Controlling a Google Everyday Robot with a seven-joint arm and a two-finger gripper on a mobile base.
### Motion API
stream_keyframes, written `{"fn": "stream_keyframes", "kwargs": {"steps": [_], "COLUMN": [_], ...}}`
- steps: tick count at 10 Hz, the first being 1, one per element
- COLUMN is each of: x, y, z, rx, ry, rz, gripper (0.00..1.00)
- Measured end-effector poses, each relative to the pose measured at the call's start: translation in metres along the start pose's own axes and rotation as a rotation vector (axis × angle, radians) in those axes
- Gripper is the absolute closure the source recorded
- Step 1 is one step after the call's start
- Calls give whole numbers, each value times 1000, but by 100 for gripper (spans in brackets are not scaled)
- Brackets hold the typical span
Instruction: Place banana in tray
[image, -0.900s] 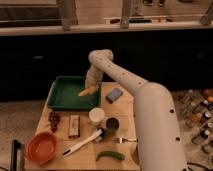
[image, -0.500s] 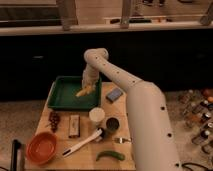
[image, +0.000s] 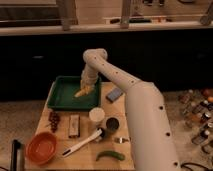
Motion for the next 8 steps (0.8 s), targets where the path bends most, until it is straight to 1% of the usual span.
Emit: {"fn": "stream_keyframes", "kwargs": {"steps": [8], "x": [-5], "y": [-4], "z": [6], "rx": [-7], "ry": [-13], "rz": [-13], "gripper": [100]}}
